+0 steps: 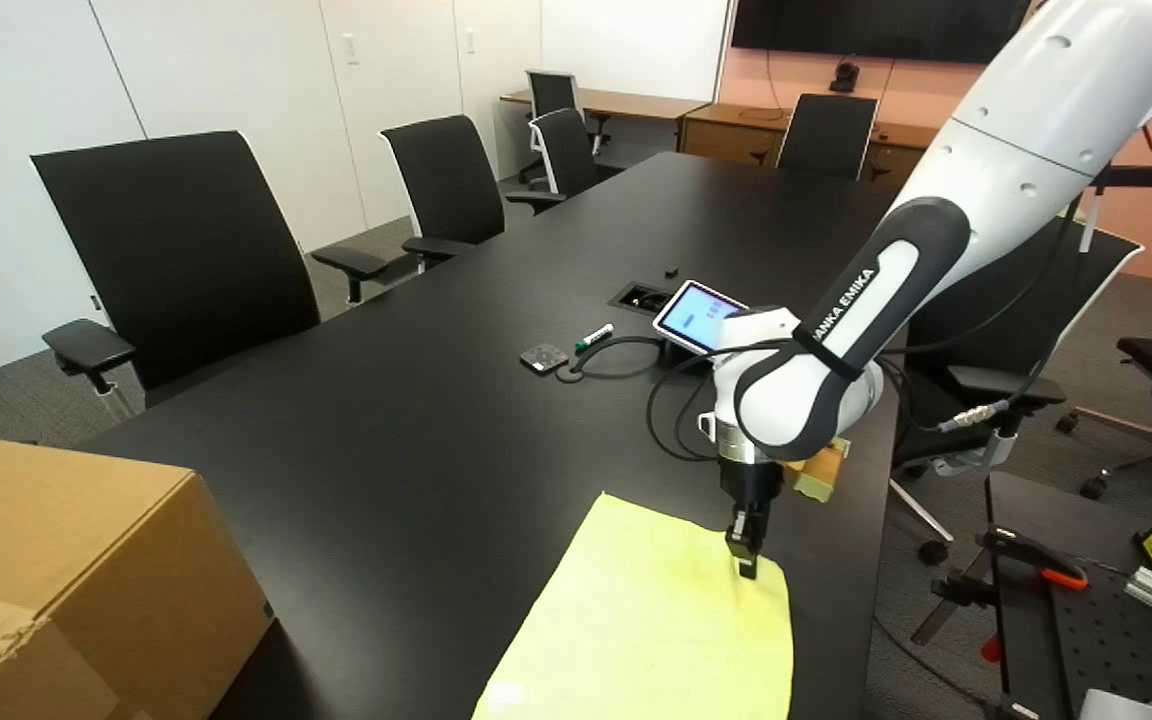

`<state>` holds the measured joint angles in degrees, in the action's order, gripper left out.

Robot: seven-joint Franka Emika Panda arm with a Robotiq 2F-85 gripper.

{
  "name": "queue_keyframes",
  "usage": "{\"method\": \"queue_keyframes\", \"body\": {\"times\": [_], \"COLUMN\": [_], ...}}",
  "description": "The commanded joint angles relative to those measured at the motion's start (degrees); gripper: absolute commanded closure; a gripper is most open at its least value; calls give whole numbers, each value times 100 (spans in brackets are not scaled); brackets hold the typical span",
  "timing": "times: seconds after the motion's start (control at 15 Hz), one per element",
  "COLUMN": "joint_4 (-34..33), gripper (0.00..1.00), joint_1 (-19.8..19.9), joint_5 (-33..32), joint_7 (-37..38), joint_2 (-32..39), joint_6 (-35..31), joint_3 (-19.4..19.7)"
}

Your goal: Fold the towel on the table

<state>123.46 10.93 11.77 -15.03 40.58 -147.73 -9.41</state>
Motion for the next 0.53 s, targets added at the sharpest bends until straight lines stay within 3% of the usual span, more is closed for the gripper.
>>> {"method": "queue_keyframes", "body": {"times": [0.0, 0.47], "joint_4": [-328, -1182], "gripper": [97, 96], "joint_1": [123, 49], "joint_5": [381, 877], "joint_7": [51, 181], "joint_2": [-24, 211], "joint_6": [27, -159], "joint_3": [-225, -276]}}
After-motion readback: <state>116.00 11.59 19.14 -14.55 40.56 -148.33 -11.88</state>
